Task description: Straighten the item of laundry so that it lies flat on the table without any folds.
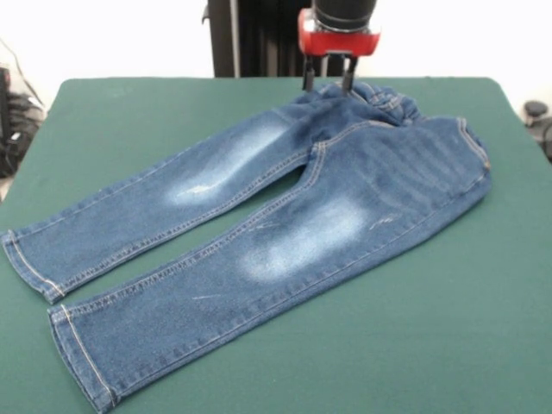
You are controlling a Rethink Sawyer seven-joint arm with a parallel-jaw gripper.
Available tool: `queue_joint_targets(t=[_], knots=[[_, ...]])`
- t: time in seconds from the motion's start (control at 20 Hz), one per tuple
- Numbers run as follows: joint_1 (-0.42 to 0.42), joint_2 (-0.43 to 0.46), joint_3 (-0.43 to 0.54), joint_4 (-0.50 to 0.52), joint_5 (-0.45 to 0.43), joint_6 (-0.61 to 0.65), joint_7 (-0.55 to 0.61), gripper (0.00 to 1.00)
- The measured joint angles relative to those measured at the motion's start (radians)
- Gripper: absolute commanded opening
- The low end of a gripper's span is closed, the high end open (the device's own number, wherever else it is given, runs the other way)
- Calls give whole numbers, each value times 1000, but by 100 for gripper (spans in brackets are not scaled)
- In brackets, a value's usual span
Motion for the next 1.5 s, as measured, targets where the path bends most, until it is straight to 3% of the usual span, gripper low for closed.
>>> queue_joint_targets(t=[0.9,1.3,1.5], knots=[[-15,6,34,15,20,-47,0,100],[-16,66,43,14,57,-48,0,100],[-26,137,60,14,69,-69,0,100]])
